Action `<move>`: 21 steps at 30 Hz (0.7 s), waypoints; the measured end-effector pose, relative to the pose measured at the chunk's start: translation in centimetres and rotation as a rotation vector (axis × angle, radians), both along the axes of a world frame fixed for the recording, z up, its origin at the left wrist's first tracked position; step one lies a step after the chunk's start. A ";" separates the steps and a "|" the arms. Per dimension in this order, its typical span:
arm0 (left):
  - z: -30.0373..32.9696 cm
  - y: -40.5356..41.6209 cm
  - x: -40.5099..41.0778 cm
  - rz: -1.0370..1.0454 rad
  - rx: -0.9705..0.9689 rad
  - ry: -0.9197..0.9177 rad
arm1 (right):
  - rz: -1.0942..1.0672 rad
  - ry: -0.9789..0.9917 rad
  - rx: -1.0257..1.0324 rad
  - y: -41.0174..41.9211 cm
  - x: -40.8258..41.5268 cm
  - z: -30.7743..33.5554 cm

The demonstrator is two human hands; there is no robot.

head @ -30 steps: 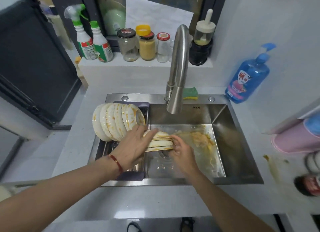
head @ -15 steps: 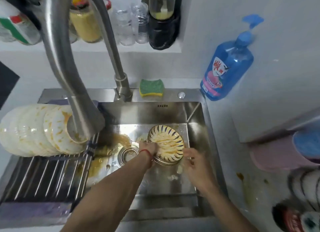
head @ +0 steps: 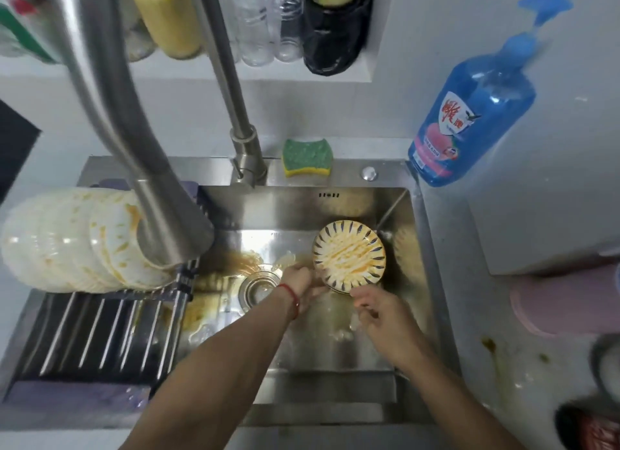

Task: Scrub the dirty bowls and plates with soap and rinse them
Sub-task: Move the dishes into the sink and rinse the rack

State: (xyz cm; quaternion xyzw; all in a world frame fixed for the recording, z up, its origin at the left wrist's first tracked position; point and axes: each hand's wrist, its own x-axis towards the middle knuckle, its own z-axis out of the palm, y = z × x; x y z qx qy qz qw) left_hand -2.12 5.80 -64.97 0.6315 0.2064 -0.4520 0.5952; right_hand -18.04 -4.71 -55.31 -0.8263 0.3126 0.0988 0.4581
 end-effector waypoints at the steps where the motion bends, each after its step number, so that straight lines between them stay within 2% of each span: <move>1: 1.3 1.4 0.0 -0.011 -0.039 -0.018 | 0.009 -0.015 -0.012 0.9 0.9 0.2; 2: 2.3 2.6 -0.1 -0.007 -0.050 -0.040 | 0.022 -0.034 -0.038 1.8 1.6 0.4; 4: 5.1 7.6 0.5 0.003 0.014 -0.196 | 0.042 -0.104 -0.047 5.4 4.3 1.2; 7: 9.9 15.6 1.0 0.082 0.044 -0.519 | 0.116 -0.151 -0.011 11.3 8.7 2.0; 11: 15.6 27.8 4.3 0.122 0.381 -0.888 | 0.189 -0.227 -0.053 22.0 16.3 5.1; 14: 17.1 30.9 7.3 0.043 0.535 -0.999 | 0.270 -0.131 -0.124 27.2 21.8 7.1; 17: 17.1 32.1 9.9 -0.056 0.580 -1.028 | 0.269 -0.001 -0.138 30.3 25.6 7.4; 21: 16.4 33.5 11.6 -0.321 0.636 -1.069 | 0.220 0.053 -0.268 31.6 27.2 5.9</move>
